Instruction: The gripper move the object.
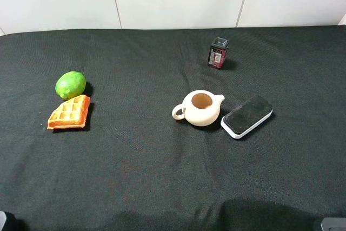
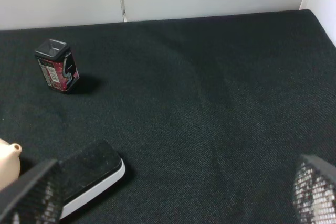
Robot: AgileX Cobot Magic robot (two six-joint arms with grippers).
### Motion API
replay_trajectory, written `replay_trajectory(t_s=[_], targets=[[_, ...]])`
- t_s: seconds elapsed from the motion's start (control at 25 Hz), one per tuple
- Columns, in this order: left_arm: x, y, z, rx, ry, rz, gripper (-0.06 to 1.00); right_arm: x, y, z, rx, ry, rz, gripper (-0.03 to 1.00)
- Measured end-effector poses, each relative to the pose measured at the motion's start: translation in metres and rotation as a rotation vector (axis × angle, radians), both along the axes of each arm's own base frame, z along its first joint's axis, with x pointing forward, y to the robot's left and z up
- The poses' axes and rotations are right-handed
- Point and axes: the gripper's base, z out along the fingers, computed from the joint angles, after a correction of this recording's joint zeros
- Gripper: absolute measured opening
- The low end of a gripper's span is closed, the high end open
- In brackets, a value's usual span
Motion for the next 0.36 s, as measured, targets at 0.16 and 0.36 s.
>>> replay_trajectory(t_s=[0.16,0.36], targets=[[0.0000,0.0000,0.0000,0.000,0.000,0.000,0.68,0.0000,0.0000,0.0000,0.000,0.000,0.000,0.66],[0.0000,0.0000,0.0000,0.000,0.000,0.000,0.68,0.0000,0.0000,0.0000,0.000,0.000,0.000,0.66]])
